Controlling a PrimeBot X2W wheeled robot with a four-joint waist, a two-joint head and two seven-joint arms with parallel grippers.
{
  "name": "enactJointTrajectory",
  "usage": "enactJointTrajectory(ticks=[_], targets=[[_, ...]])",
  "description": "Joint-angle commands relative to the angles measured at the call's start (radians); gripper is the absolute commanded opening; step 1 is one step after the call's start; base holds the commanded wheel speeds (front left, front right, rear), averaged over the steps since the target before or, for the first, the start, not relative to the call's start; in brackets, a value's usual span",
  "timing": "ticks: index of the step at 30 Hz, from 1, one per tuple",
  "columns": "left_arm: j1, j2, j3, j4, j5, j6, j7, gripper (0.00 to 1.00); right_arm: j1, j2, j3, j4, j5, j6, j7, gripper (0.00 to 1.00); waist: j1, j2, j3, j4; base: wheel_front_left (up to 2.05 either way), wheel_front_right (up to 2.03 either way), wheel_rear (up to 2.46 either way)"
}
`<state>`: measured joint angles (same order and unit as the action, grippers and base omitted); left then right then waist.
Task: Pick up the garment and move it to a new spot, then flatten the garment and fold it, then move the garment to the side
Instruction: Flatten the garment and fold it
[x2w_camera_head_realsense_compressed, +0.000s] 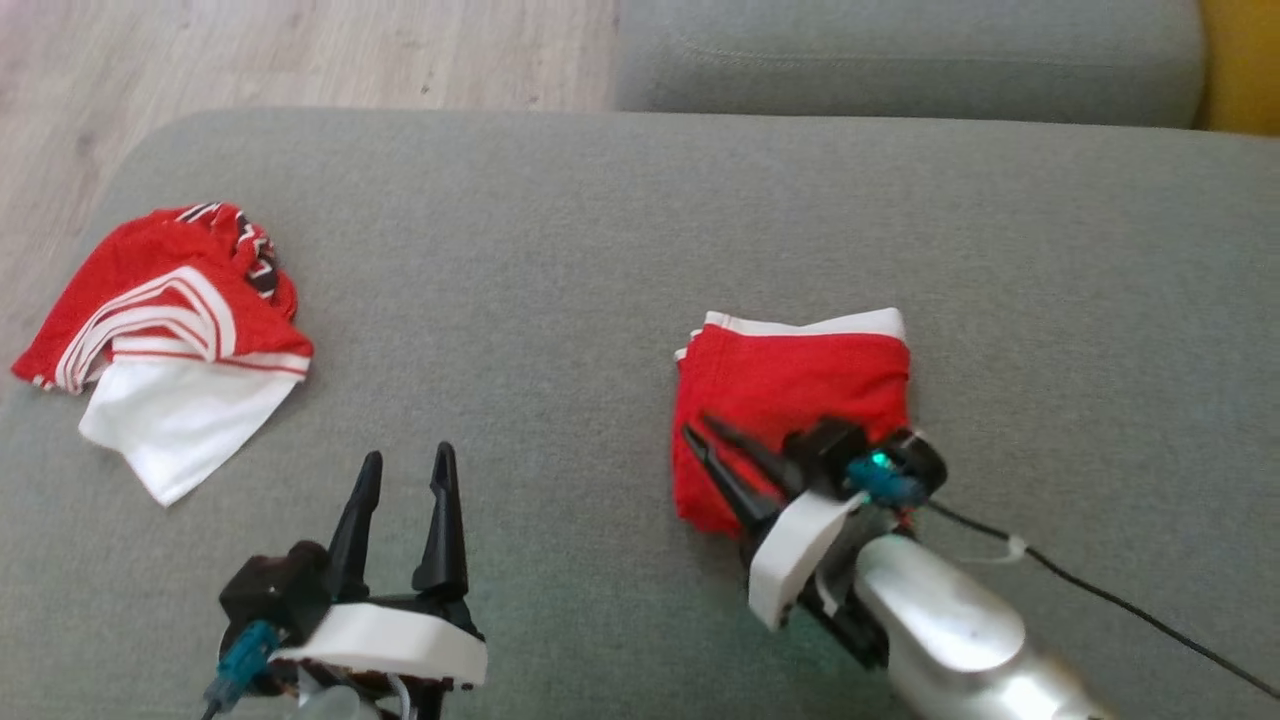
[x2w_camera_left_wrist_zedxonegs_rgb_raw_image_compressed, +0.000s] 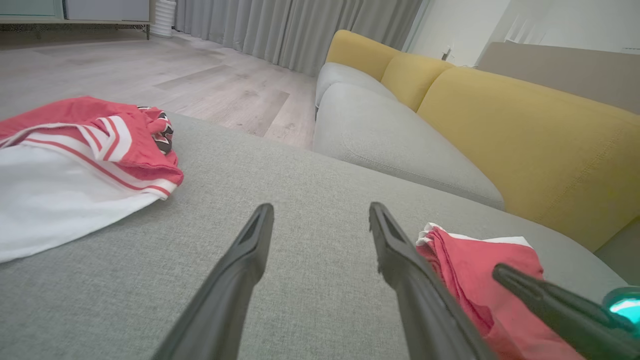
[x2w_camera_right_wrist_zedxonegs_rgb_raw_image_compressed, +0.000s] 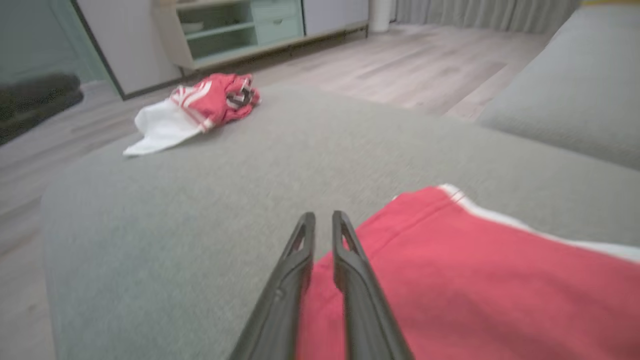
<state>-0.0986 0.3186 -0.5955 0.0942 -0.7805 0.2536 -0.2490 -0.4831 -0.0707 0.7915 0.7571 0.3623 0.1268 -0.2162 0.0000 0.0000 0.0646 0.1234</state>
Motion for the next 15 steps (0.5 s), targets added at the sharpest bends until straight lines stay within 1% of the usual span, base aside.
enactJointTrajectory(ticks=[1,4,8,9,15], targets=[[-0.023,0.016,0.046,-0.025,0.012,-0.001,-0.011,1.0,-0.023,0.02,-0.038,-0.046,-0.004,0.004,-0.027,1.0,0.0,0.0,-0.018,-0.019,0.0,0.0,0.0],[-0.019,0.016,0.048,-0.023,0.019,-0.001,-0.011,1.0,-0.004,0.02,-0.13,-0.075,-0.041,0.004,-0.039,1.0,0.0,0.0,-0.035,-0.037,0.0,0.0,0.0],[-0.013,0.016,0.046,-0.009,0.049,0.005,-0.012,1.0,0.058,0.02,-0.283,-0.128,-0.103,0.004,-0.044,1.0,0.0,0.0,-0.06,-0.061,0.0,0.0,0.0],[-0.013,0.016,0.046,-0.009,0.049,0.005,-0.012,1.0,0.058,0.02,-0.283,-0.128,-0.103,0.004,-0.044,1.0,0.0,0.0,-0.06,-0.061,0.0,0.0,0.0],[0.008,-0.001,0.055,0.01,0.078,0.001,-0.012,1.0,0.201,0.02,-0.507,-0.257,-0.164,0.004,-0.045,1.0,0.0,0.0,-0.087,-0.087,0.0,0.0,0.0]])
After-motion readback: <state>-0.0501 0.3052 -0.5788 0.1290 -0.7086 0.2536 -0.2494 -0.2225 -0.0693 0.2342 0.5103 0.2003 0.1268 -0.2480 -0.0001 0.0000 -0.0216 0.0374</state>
